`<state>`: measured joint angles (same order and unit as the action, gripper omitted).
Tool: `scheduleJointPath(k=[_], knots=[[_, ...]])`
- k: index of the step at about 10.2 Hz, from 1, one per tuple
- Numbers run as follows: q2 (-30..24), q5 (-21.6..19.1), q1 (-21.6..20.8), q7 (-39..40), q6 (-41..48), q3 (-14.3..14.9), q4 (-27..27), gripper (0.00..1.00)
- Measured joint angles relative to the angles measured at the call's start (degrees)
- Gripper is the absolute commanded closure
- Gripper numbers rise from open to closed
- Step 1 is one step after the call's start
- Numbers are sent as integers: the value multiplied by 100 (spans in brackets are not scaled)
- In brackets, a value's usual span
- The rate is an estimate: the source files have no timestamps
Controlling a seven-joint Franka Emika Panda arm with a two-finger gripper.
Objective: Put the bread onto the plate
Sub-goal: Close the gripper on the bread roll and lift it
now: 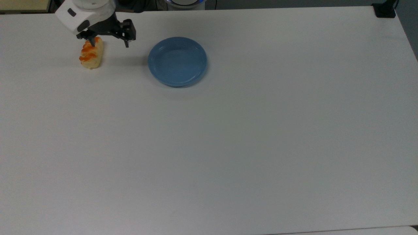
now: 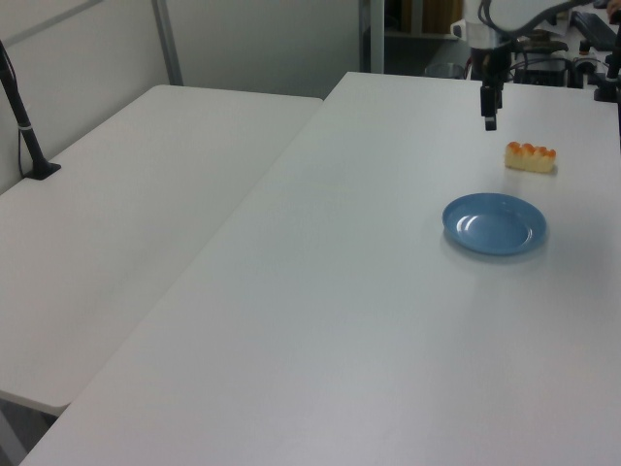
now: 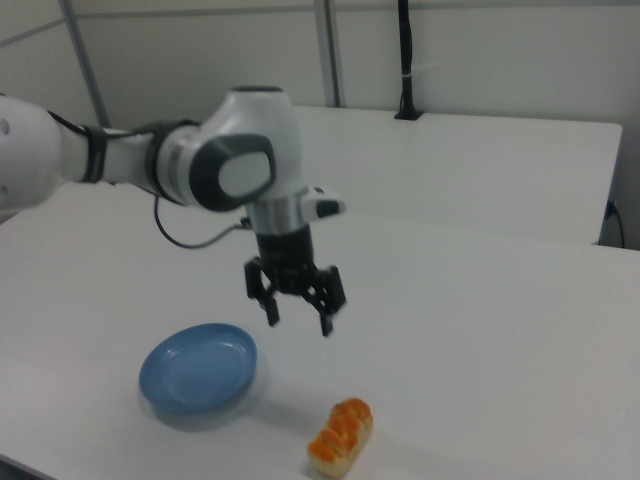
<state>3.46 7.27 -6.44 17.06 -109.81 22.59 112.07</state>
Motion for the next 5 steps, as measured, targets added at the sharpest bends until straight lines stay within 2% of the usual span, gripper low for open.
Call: scheduleJointPath(k=[2, 3, 5], knots=[[17, 49, 7, 294, -548, 671, 402, 0], [24, 51, 5, 332, -673, 846, 520, 0], [245, 142, -2, 345, -1277, 936, 957, 0]])
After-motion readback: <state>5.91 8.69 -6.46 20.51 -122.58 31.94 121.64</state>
